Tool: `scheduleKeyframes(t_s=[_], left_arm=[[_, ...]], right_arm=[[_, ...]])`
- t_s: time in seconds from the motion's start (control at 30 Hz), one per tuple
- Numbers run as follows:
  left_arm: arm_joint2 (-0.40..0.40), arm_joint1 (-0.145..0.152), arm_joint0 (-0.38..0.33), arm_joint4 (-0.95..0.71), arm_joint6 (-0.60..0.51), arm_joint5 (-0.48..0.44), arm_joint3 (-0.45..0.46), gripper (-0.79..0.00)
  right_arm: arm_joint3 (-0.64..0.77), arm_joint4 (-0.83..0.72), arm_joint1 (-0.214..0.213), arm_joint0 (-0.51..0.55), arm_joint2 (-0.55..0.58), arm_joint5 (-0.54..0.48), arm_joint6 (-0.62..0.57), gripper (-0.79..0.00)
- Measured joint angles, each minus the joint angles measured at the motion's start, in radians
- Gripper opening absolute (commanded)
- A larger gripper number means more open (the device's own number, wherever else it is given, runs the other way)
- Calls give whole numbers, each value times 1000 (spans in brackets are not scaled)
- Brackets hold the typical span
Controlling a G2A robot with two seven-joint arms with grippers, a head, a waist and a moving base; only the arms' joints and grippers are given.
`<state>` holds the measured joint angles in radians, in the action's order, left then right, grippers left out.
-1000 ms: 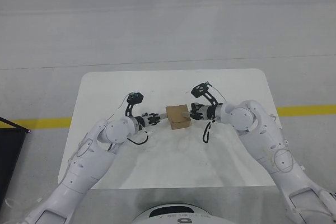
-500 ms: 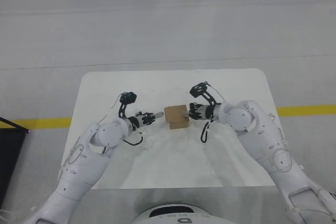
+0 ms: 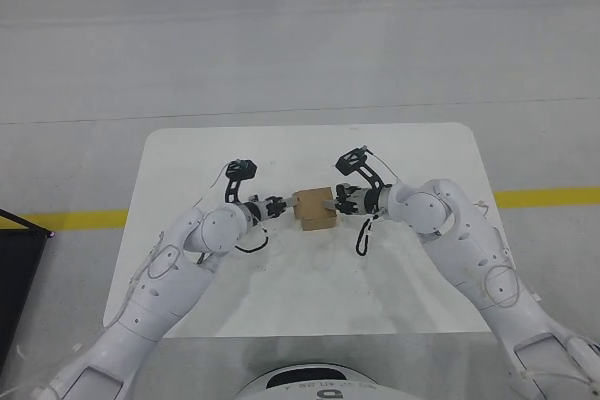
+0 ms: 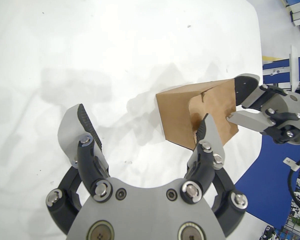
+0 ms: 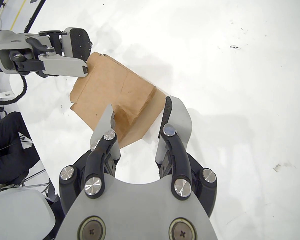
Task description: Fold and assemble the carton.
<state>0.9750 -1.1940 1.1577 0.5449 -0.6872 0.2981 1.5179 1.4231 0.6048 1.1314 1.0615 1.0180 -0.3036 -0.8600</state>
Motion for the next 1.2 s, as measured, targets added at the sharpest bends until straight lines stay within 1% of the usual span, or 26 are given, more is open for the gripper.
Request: scheduleKeyframes(t_s=[0.13, 0.47, 0.67, 0.9, 1.07, 1.2], left_arm=[[-24, -10, -19, 11, 6, 21, -18, -22], [-57, -23, -35, 17, -10, 19, -34, -18], [-38, -25, -37, 14, 5, 31, -50, -3], [-34, -28, -31, 32, 18, 44, -47, -15], [-40, -31, -24, 12, -14, 20, -37, -18], [-18, -24, 2, -40, -74, -49, 17, -6]], right_arm=[[3, 2, 0, 0, -3, 3, -1, -422], [6, 3, 1, -3, -13, 6, -7, -425], [4, 3, 1, -7, -16, 7, -8, -422], [6, 4, 1, -6, -17, 7, -6, -422], [7, 3, 0, -4, -15, 7, -3, -416], [9, 5, -1, -1, -13, 5, 0, -416]])
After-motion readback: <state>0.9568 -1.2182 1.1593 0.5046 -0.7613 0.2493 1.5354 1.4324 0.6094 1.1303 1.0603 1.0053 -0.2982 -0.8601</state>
